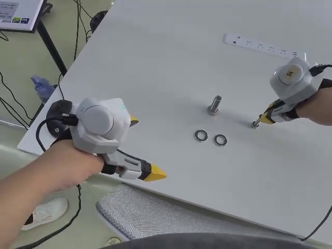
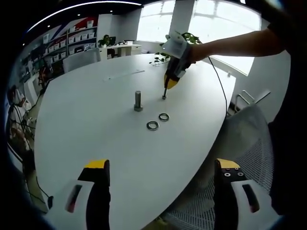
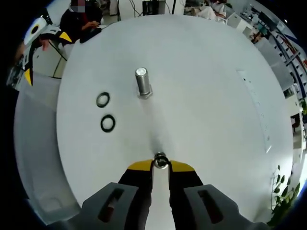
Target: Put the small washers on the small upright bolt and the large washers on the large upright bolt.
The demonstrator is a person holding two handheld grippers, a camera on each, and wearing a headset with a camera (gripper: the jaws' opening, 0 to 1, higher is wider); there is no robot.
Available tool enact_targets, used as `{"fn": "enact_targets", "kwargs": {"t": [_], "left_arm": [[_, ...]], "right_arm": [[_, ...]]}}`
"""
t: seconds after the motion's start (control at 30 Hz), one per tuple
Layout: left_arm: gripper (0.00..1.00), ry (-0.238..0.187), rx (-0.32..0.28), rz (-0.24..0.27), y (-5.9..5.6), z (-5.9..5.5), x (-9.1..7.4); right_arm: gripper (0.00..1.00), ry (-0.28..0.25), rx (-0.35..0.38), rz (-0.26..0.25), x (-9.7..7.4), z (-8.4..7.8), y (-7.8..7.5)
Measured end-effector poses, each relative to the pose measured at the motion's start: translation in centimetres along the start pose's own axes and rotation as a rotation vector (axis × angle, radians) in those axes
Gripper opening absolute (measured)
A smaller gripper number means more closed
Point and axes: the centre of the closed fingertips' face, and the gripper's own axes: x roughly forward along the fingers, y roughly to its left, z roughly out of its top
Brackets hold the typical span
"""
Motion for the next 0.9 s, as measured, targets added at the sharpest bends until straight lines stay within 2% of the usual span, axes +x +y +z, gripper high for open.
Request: {"fn": "enact_targets", "kwargs": {"t": [0.17, 0.33, 0.7, 0.9], "left_arm": [[0.9, 0.007, -0.005, 0.006, 0.2, -0.5, -0.1], [0.89, -0.002, -0.007, 0.013, 0.5, -0.3, -0.3], [0.88, 0.013, -0.01, 0.009, 0.4, -0.4, -0.1], [0.87, 0.016, -0.016, 0.012, 0.6, -0.6, -0.3]], "right_arm": [[0.12, 0.005, -0.005, 0.001, 0.6, -0.1, -0.1], [0.12, 0.012, -0.006, 0.005, 1.2, -0.4, 0.0], [0.12, 0.021, -0.034, 0.002, 3.6, -0.9, -0.3], [0.12, 0.029, -0.05, -0.004, 3.8, -1.0, -0.2]]}}
